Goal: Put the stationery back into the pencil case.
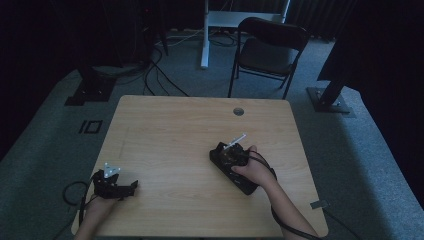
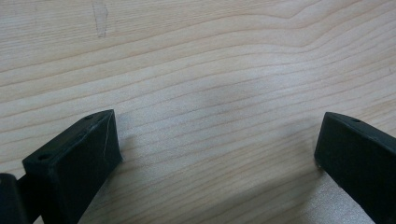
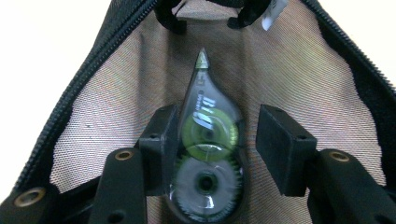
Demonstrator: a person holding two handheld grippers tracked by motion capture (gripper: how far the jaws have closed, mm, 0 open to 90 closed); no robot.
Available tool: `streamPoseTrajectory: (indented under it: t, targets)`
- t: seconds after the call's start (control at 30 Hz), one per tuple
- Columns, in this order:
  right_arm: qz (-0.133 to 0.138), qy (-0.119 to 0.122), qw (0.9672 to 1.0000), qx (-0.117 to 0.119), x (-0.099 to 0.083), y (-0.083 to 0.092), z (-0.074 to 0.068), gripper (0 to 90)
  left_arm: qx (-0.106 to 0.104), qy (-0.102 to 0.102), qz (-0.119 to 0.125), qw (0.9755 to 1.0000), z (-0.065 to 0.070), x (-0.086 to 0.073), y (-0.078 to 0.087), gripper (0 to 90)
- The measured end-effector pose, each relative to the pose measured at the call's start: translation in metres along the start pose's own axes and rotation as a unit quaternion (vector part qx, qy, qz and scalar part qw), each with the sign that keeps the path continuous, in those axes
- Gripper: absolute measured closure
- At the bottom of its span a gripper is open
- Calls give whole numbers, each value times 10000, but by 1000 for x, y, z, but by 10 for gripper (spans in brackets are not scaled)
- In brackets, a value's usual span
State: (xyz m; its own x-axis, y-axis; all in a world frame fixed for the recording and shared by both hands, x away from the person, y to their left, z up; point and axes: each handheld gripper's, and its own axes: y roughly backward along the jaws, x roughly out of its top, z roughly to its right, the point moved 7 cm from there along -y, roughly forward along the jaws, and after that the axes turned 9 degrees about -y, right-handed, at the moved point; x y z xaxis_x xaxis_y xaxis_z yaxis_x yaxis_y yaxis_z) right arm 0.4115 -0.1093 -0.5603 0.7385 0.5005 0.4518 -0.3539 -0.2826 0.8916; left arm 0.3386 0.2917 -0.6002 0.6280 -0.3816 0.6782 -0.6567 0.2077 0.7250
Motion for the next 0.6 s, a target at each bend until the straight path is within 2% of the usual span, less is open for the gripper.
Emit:
streamPoseTrajectory:
  t: [0.3,0.43,0.6]
  targets:
    - [168,-81,9997,164,-1,10,2,469,0,-2,-2,10000,0,0,0,2]
    - [382,-66,9991,193,0,18,5,470,0,-3,-2,10000,0,0,0,2]
    - [668,-136,9970,368,0,29,8,448,0,-1,1,10000,0,0,0,2]
